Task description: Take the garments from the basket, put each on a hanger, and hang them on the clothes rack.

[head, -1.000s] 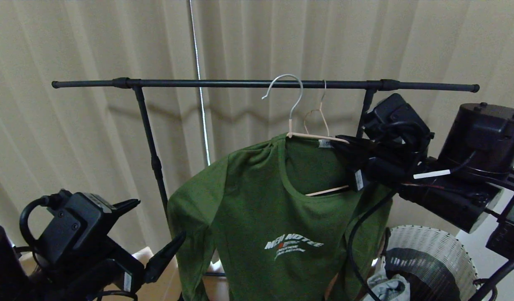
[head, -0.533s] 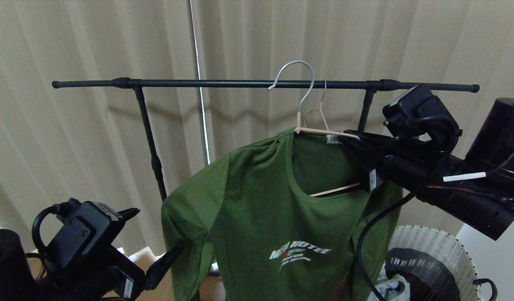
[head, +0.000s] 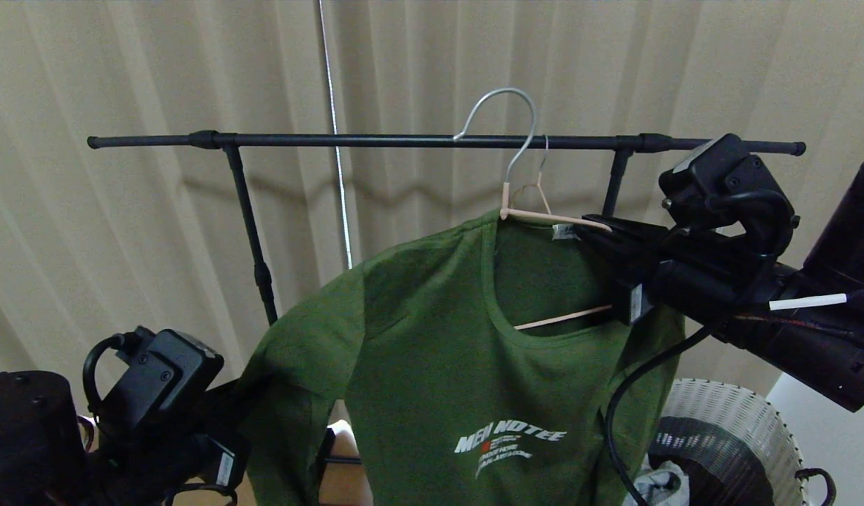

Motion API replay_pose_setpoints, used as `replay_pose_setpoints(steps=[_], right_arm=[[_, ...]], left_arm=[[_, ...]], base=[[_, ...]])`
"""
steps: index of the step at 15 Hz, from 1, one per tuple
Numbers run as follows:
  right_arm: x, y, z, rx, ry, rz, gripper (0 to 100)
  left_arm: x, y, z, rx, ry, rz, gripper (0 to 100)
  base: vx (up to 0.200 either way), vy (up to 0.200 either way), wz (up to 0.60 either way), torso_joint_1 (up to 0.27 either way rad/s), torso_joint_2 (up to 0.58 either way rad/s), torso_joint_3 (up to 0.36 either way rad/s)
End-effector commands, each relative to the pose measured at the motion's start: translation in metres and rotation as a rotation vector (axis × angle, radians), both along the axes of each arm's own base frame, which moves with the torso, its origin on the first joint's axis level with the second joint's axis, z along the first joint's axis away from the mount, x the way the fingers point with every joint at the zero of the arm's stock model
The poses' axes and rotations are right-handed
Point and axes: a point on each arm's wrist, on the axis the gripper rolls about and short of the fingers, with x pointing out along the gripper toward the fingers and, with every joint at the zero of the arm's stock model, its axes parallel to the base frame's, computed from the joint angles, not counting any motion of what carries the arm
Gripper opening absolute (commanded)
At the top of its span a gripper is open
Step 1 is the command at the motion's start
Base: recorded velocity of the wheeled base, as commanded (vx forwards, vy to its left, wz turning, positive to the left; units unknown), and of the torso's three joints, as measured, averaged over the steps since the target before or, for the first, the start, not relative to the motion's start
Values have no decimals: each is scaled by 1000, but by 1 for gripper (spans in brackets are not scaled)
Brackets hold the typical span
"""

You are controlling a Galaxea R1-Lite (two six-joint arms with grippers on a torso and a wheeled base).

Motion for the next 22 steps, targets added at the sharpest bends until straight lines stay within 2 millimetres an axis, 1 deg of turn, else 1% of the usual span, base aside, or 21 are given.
replay_pose_setpoints(steps=[1,2,3,4,11,12,15,16,19,20,22], right_arm=[[5,-7,0,0,0,-33,0],[6,-8,0,2,-1,-39,0],[8,-11,0,0,2,-52,0],[9,-11,-1,-1,6,-53,0],[9,-11,-2,-1,10,-55,0],[9,-11,-1,-1,6,-58,0],[10,-10,-2,-2,9,-59,0],[13,-11,-5,-10,20,-67,0],[20,-22,-8,-22,35,-122,0],[23,-28,-9,-27,38,-159,0],[26,-32,-11,-32,44,-194,0]], left_arm=[[4,20,-7,17,26,113,0],[4,24,-8,18,29,133,0],[5,33,-10,21,38,188,0],[7,37,-10,22,42,217,0],[7,37,-9,13,36,219,0],[7,36,-7,11,29,210,100],[7,33,-5,5,18,192,100],[5,31,-2,-8,2,169,100],[3,30,8,-95,-68,101,100],[4,29,13,-143,-86,108,100],[8,28,22,-206,-110,115,100]], base=[[0,0,0,0,0,0],[0,0,0,0,0,0],[0,0,0,0,0,0],[0,0,0,0,0,0],[0,0,0,0,0,0],[0,0,0,0,0,0],[0,0,0,0,0,0],[0,0,0,0,0,0],[0,0,0,0,0,0],[0,0,0,0,0,0],[0,0,0,0,0,0]])
